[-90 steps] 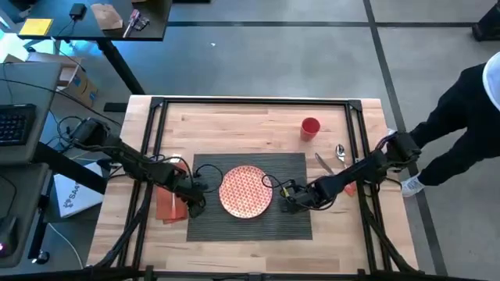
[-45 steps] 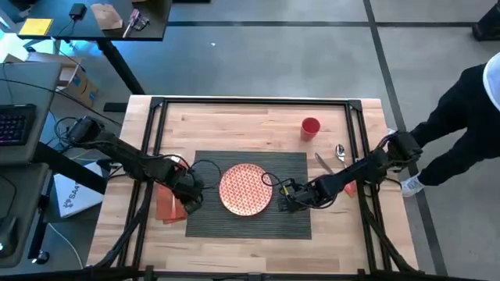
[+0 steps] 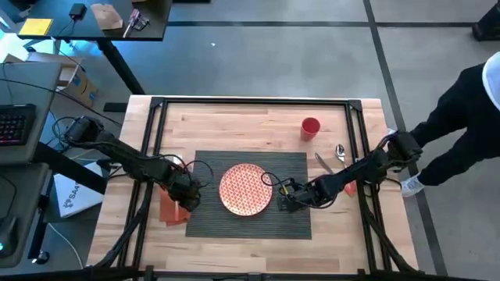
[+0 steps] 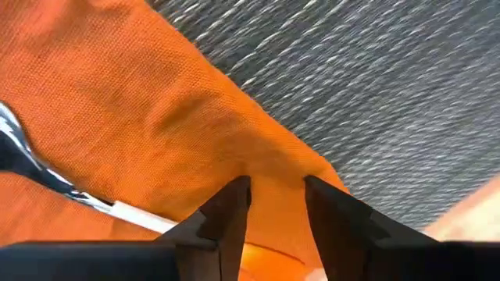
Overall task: Set table place
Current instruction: Put the orange napkin on the gray placemat
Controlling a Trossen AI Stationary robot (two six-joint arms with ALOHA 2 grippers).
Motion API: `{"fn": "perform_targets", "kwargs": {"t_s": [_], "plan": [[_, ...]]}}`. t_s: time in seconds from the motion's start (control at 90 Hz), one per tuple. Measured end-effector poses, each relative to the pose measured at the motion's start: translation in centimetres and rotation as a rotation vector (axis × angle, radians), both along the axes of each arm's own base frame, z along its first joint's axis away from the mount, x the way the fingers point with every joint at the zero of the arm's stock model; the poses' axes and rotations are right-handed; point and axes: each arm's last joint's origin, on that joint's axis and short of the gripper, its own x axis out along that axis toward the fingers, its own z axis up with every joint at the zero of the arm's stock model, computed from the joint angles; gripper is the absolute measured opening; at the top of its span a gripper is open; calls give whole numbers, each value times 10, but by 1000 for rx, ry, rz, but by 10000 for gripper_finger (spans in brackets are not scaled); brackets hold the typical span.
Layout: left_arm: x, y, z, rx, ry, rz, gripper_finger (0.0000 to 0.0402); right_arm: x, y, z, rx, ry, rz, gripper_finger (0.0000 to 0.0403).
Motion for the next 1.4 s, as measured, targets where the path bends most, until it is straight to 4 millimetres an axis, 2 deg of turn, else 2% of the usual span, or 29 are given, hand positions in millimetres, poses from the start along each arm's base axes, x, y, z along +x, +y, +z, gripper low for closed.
{"fn": "perform_targets", "kwargs": {"t_s": [0.289,0.6,0.822,0.956,1.211,1.4], "plan": [[3,1,0,67,-74,-50,7,0,0,0,2,-4,1,0],[12,0,5,138,-201,-134,1,2,1,1,11,-24,1,0],[18,3,35,282,-103,-130,0,2,1,1,13,-27,1,0],[19,16,34,303,-74,-64,12,2,1,2,1,-16,19,0],[17,44,20,316,-25,73,78,5,2,23,-62,90,74,0],[14,56,11,315,-21,135,110,6,2,26,-69,102,76,0]]}}
